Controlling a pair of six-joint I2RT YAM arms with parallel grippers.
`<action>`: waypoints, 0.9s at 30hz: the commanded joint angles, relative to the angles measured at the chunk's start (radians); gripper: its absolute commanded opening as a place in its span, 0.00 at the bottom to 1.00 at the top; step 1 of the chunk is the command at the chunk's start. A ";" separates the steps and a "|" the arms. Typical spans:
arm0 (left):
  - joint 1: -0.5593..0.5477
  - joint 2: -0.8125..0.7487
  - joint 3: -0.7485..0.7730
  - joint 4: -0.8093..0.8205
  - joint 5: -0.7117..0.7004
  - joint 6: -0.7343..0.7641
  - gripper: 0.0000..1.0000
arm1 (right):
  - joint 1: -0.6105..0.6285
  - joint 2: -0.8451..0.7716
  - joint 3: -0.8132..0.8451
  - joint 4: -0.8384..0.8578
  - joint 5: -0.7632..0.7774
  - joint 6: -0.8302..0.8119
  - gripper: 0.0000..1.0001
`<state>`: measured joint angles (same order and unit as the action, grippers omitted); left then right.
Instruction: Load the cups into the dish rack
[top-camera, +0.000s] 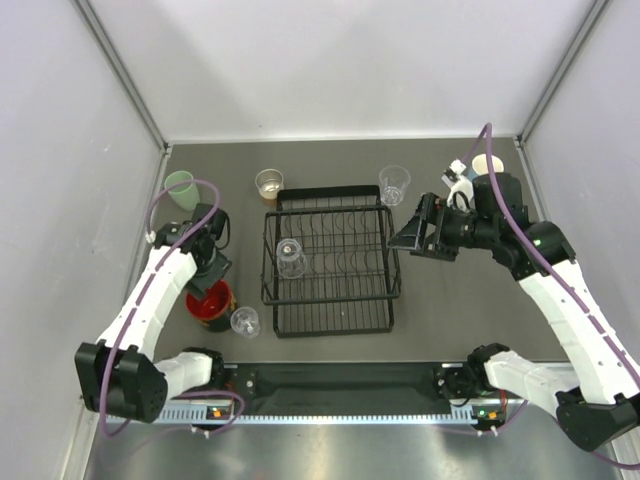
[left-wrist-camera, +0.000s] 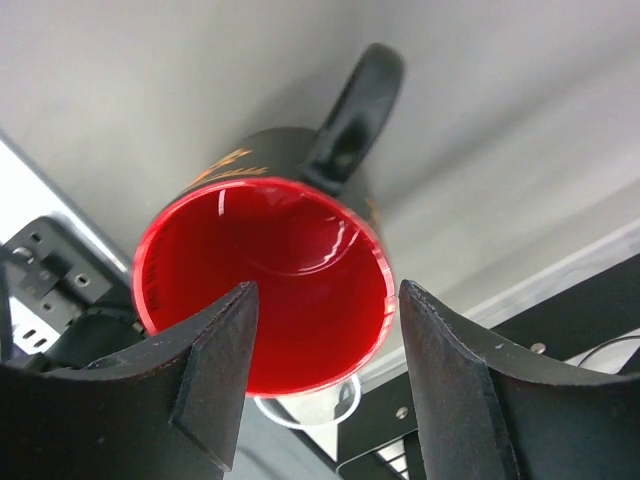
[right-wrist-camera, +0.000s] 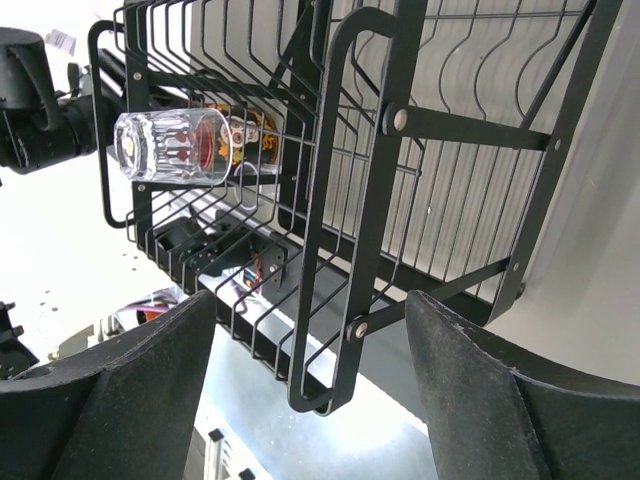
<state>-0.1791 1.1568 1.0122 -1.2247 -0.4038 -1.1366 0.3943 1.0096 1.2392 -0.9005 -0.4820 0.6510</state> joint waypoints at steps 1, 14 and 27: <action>0.010 0.015 0.006 0.082 0.016 0.058 0.64 | -0.012 -0.003 0.040 0.052 0.011 -0.004 0.76; 0.046 0.037 -0.083 0.148 0.056 0.041 0.56 | -0.028 0.041 0.089 0.041 0.010 -0.030 0.76; 0.084 0.081 -0.115 0.194 0.092 0.101 0.23 | -0.034 0.018 0.101 0.038 0.026 -0.007 0.76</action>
<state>-0.1108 1.2232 0.9176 -1.0359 -0.3077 -1.0691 0.3702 1.0538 1.2984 -0.8986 -0.4667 0.6395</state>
